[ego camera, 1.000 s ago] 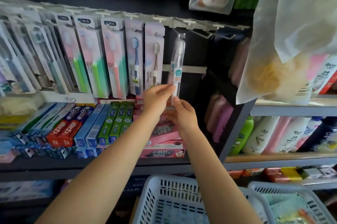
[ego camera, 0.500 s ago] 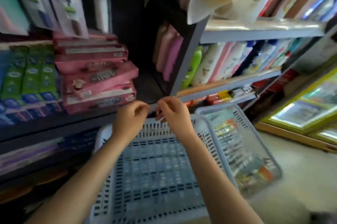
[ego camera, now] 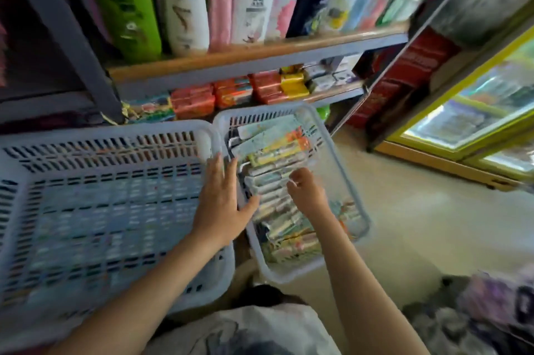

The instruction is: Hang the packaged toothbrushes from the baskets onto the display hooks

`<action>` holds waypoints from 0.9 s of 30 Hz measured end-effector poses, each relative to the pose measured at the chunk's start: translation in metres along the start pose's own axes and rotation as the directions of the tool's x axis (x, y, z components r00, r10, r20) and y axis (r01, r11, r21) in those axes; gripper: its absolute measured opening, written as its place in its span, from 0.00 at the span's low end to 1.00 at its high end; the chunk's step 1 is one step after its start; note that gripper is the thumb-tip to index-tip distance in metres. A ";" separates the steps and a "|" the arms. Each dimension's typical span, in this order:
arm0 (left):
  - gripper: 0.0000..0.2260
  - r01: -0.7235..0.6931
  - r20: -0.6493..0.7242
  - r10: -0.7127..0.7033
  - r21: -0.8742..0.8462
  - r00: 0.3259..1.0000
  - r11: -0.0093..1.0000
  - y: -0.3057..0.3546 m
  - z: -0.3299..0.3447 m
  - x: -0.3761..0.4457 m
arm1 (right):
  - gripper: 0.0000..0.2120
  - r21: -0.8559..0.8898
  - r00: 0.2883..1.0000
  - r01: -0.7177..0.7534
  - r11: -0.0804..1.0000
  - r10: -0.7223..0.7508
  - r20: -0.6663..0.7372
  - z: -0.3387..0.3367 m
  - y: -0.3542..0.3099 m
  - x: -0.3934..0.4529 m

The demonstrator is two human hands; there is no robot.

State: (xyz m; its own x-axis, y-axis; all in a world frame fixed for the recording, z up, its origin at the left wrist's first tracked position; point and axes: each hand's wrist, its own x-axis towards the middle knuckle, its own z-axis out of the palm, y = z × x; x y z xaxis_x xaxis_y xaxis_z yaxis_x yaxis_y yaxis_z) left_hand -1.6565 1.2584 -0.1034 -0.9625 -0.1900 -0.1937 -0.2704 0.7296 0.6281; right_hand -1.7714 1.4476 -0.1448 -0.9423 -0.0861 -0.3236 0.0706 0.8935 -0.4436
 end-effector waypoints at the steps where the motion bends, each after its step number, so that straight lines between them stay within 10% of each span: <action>1: 0.41 0.027 -0.046 -0.025 0.062 0.999 0.998 0.006 0.010 0.003 | 0.15 -0.032 0.997 0.053 0.998 -0.052 0.048 0.004 0.010 0.012; 13: 0.37 0.178 -0.202 -0.146 0.151 0.968 0.972 0.020 0.029 0.022 | 0.56 -0.412 0.791 0.564 0.716 -0.326 0.517 0.035 0.013 0.110; 18: 0.35 0.198 -0.193 -0.166 0.160 0.967 0.967 0.017 0.030 0.025 | 0.60 -0.514 0.730 0.666 0.541 -0.328 0.599 0.033 0.018 0.118; 27: 0.35 0.221 -0.205 -0.186 0.161 0.961 0.962 0.022 0.030 0.025 | 0.56 -0.496 0.724 0.668 0.555 -0.331 0.605 0.034 0.010 0.114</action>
State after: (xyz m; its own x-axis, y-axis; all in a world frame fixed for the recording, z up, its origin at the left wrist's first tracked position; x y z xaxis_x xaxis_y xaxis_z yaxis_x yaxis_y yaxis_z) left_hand -1.6857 1.2891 -0.1168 -0.8789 -0.4533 -0.1487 -0.4694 0.7658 0.4397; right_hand -1.8672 1.4314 -0.2145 -0.5077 -0.6249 -0.5931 -0.7527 0.6566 -0.0475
